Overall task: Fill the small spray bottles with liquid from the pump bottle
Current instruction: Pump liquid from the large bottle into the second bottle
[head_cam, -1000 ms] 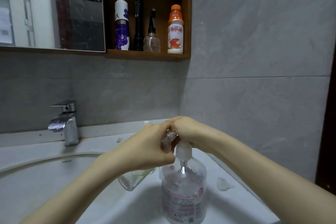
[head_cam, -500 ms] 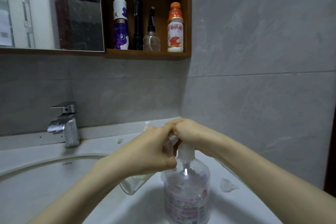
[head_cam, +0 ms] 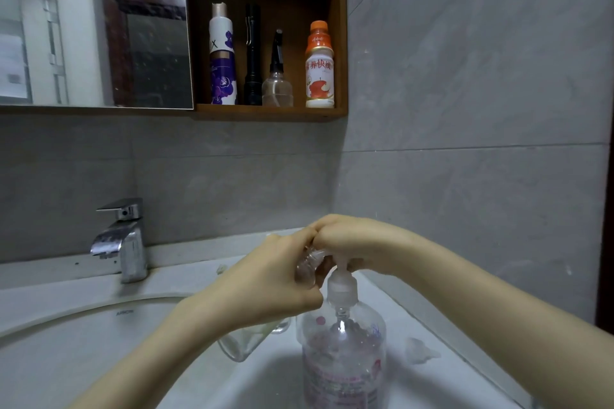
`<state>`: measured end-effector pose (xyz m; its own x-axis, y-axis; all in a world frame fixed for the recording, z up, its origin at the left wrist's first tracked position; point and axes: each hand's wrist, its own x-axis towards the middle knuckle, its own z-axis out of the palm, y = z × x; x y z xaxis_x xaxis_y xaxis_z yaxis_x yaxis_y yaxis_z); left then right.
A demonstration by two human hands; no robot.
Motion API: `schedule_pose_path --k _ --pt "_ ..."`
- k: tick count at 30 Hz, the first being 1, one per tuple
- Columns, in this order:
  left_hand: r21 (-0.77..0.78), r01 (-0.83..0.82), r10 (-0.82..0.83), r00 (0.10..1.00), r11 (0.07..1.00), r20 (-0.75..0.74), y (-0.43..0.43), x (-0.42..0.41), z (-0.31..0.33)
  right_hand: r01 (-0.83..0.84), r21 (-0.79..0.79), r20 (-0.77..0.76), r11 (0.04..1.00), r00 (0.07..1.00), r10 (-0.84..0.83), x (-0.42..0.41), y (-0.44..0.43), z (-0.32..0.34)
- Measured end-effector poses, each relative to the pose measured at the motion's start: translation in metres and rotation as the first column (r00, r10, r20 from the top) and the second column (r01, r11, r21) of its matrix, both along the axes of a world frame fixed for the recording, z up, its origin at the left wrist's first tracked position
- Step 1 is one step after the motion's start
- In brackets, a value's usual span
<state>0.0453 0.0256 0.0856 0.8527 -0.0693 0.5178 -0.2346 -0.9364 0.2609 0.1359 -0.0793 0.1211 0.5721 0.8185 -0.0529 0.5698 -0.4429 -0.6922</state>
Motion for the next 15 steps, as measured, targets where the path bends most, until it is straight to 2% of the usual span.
schedule_pose_path --k 4,11,15 --pt "0.002 -0.005 0.005 1.000 1.000 0.023 0.001 -0.001 0.000 -0.031 -0.058 0.047 0.998 0.998 0.034 -0.002 0.001 0.014" --pt "-0.048 -0.042 0.041 0.999 0.998 -0.021 0.005 0.003 -0.001 0.038 -0.013 0.224 0.999 0.974 -0.034 -0.006 0.013 0.015" --pt "-0.066 -0.047 0.045 0.998 0.997 -0.034 0.006 0.004 -0.004 0.060 0.051 0.141 0.997 0.988 -0.067 -0.009 0.013 0.004"
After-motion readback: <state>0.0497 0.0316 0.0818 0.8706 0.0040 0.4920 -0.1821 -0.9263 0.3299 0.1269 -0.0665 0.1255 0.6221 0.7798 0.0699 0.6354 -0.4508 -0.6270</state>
